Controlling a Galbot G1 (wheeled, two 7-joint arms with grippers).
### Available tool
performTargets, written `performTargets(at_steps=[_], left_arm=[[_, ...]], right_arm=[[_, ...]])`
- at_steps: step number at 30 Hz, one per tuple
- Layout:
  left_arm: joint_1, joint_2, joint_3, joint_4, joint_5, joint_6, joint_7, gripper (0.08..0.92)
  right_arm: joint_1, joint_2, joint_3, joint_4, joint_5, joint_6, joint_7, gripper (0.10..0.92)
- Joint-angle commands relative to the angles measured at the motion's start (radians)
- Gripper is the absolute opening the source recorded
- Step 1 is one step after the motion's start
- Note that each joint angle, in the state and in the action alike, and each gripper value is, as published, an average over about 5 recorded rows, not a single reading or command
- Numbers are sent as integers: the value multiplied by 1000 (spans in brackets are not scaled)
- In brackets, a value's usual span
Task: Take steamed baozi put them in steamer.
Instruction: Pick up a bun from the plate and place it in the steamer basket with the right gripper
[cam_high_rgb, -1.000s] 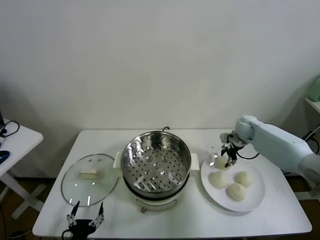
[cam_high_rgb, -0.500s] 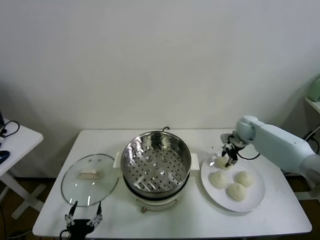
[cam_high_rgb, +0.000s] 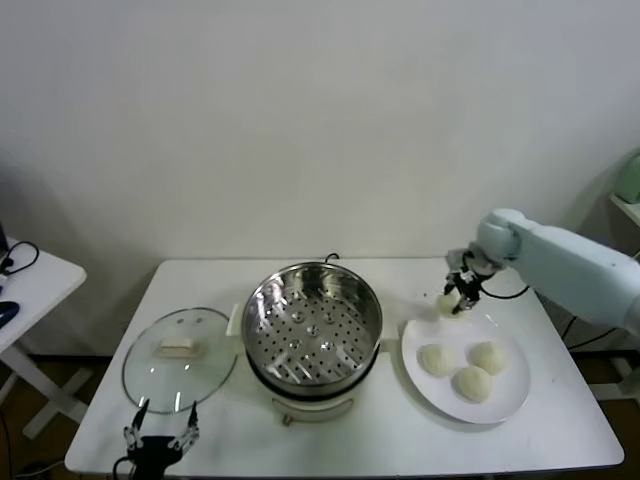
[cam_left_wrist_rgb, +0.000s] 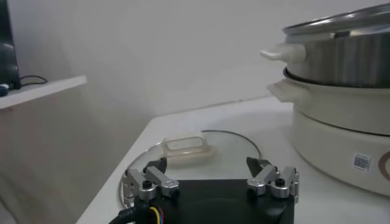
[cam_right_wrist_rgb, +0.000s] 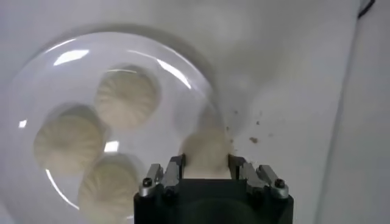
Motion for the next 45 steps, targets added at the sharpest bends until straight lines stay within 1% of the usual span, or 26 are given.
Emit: performTargets(at_steps=[1,5,8,13,16,22,27,30,38,45], left_arm=[[-5,1,5,-2,1,4,-1,823],[-7,0,10,-2,2,5,-2,823],[-7,-1,11,-1,2,4,-3,823],[-8,-4,18,-3,6,3,-4,823],[-7,-5,25,-7,12,1,-5,823],[-7,-9,30,-21,15,4,-5,823],[-12,-11,28,-25,15,7,-5,823],[-13,-12,28,-22,15,8,-5,823],[-23,-11,23,-6,17,5,-9,823],[-32,-8,10,5,14,3,-13,823]], right_arm=[[505,-17,-314,305,114,119,0,515],[684,35,-356,439,124,214,27,510],[750,88,-336,513,117,281,66,509],[713,185,-268,589,154,321,132,509],[621,236,-239,596,115,346,173,509],[439,316,-247,514,-90,475,234,503],[307,346,-238,381,-271,577,276,501],[241,357,-214,307,-356,609,286,501],[124,390,-170,197,-426,640,298,508],[91,416,-164,153,-439,654,296,509]])
